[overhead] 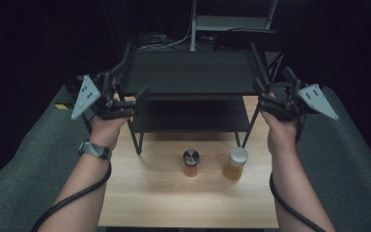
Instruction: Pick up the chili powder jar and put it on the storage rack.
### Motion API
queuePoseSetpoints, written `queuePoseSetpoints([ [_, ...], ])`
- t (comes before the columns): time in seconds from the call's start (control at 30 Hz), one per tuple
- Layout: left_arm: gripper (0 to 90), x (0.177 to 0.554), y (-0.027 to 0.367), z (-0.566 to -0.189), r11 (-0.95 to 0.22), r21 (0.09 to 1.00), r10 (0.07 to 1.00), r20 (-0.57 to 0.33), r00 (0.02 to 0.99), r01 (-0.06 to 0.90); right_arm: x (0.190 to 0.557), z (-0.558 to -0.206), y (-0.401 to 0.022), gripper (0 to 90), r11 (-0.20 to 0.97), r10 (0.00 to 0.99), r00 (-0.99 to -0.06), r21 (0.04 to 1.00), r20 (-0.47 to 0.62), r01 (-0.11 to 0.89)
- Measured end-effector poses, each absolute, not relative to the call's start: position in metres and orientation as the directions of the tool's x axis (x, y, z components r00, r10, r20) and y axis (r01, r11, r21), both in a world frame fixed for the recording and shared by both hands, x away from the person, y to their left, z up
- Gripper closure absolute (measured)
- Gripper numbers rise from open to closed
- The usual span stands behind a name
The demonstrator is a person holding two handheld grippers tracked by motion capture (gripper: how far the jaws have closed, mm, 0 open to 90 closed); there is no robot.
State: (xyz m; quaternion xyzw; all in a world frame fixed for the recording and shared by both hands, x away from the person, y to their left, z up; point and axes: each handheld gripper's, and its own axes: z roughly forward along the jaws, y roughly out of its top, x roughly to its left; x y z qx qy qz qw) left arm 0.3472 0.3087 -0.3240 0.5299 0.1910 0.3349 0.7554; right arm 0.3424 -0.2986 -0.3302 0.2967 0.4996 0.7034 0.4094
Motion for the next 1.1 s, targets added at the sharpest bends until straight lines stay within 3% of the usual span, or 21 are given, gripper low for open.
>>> queuePoseSetpoints([
  [0.1, 3.4, 0.35, 0.303, -0.318, 0.173, 0.942, 0.709, 0.082, 0.7, -0.286, 0.357, -0.331, -0.293, 0.0, -0.18, 0.856, -0.515, 0.956, 0.037, -0.231],
  [0.3, 4.4, 0.353, 0.292, -0.315, 0.131, 0.948, 0.7, 0.118, 0.704, -0.289, 0.354, -0.333, -0.293, 0.0, -0.117, 0.862, -0.504, 0.941, -0.062, -0.316],
  [0.47, 4.3, 0.357, 0.276, -0.316, 0.148, 0.946, 0.673, 0.118, 0.73, -0.29, 0.349, -0.326, -0.31, 0.0, -0.065, 0.882, -0.462, 0.947, -0.093, -0.315],
  [0.87, 4.4, 0.363, 0.253, -0.315, 0.126, 0.95, 0.654, 0.136, 0.744, -0.285, 0.344, -0.326, -0.335, 0.0, -0.055, 0.899, -0.431, 0.957, -0.076, -0.284],
  [0.97, 3.7, 0.352, 0.253, -0.316, 0.14, 0.948, 0.676, 0.119, 0.727, -0.285, 0.336, -0.319, -0.331, 0.0, 0.02, 0.911, -0.393, 0.964, -0.128, -0.267],
  [1.1, 3.8, 0.307, 0.27, -0.342, 0.097, 0.928, 0.694, 0.195, 0.693, -0.359, 0.297, -0.321, -0.321, 0.0, 0.135, 0.92, -0.322, 0.953, -0.222, -0.27],
])
